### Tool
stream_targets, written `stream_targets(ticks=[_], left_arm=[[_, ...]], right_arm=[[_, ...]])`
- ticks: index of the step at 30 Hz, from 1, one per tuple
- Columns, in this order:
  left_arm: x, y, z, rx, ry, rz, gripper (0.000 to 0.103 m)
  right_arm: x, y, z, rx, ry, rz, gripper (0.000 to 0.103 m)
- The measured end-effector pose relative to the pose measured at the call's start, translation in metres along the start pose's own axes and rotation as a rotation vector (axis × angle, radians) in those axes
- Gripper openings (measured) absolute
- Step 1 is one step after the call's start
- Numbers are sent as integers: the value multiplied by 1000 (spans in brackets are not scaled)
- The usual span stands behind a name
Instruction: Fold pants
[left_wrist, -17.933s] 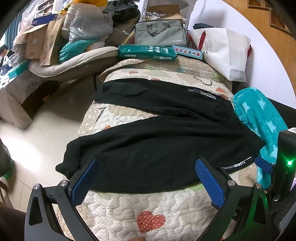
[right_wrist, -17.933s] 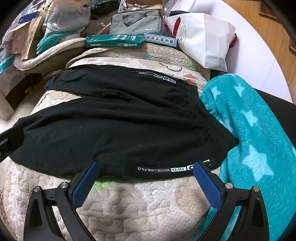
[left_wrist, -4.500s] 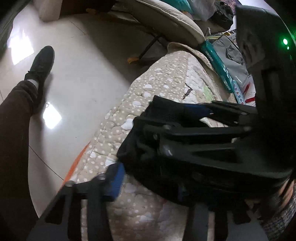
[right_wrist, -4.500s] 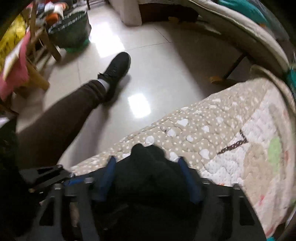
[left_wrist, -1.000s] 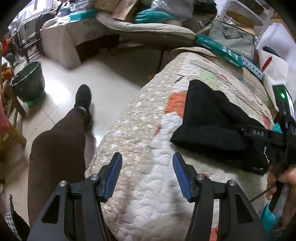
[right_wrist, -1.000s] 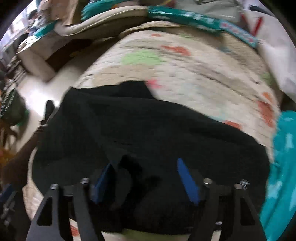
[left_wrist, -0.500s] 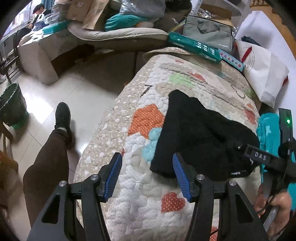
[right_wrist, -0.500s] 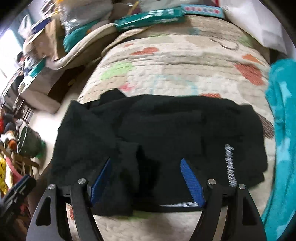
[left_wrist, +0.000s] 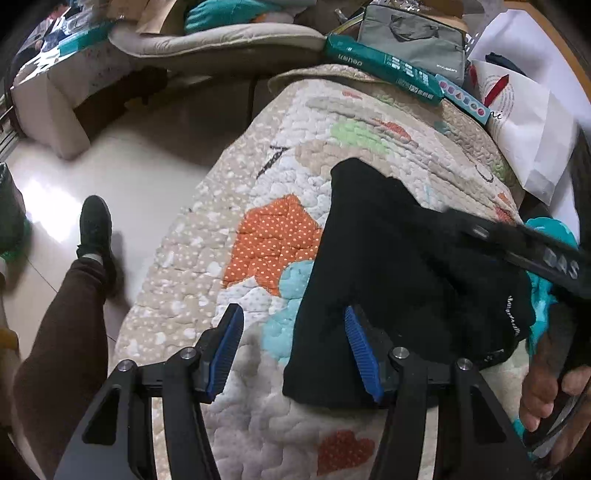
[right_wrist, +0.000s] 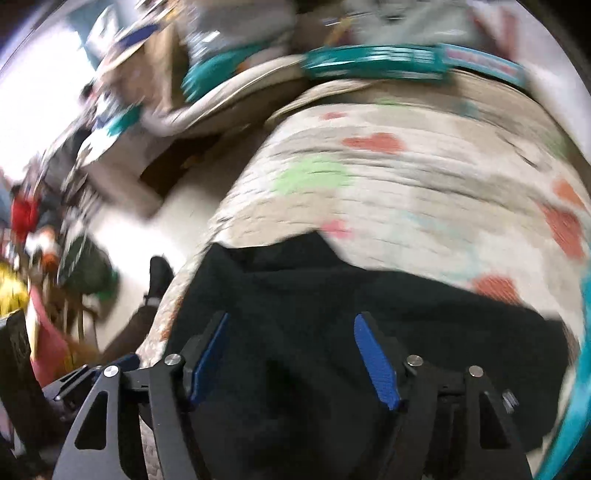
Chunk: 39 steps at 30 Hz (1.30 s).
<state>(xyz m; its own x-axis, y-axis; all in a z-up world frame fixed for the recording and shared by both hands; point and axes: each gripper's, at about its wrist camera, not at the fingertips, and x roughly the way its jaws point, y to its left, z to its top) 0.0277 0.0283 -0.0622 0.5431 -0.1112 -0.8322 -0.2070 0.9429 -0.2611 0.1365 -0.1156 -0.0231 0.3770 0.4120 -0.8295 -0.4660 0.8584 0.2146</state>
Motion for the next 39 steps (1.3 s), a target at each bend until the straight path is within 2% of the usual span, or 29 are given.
stream_targets(ticks=[1,2,3,4,8,11,13,15,16,18,20,22,25,27,28,30,33,34,37,39], left_arm=[[4,0,0,8,4,2,55],[8,1,0,20,10,10,53],[11,3,0,23,18,11,43],[14,5,0,20,30,11,38],[21,22,0,-18,24,10,38],[20,33,2,-38,14,17,44],[20,39,2,-57,22,-6,45],[18,48,3,-87,48,-55,46],[16,51,3,-98,58,-71,47],[8,57,4,-105,67,-90,47],[-4,62,5,-109,54,-84,47],[-15,66,8,-113,32,-73,47],[-33,61,15,-98,-11,-64,47],[-39,51,22,-77,-26,-71,48],[-41,45,26,-62,-33,-77,48],[-44,25,37,-11,-46,-89,49],[-44,-14,55,95,-40,-105,52],[-42,-34,62,146,-28,-120,53],[-35,-83,75,248,7,-170,54],[-22,-123,81,312,40,-211,54]], right_arm=[[16,13,9,-40,39,-11,69],[29,21,14,-63,72,-22,50],[45,31,21,-83,121,-27,24],[55,38,25,-90,148,-22,19],[92,65,41,-118,198,-58,18],[109,78,50,-127,215,-105,26],[109,81,52,-140,224,-98,31],[100,79,54,-139,218,-63,42],[89,73,55,-117,195,-55,46],[65,62,60,-61,139,-12,63],[32,46,64,8,66,49,70],[-3,27,62,55,-6,52,72],[-46,-9,46,124,-80,-19,74],[-78,-48,20,265,-133,-80,76],[-89,-64,9,347,-154,-80,76],[-108,-96,-24,523,-195,-49,77],[-134,-145,-93,839,-290,11,78],[-140,-159,-126,964,-329,16,78],[-142,-181,-175,1142,-323,-2,80],[-138,-186,-188,1157,-304,-42,80]])
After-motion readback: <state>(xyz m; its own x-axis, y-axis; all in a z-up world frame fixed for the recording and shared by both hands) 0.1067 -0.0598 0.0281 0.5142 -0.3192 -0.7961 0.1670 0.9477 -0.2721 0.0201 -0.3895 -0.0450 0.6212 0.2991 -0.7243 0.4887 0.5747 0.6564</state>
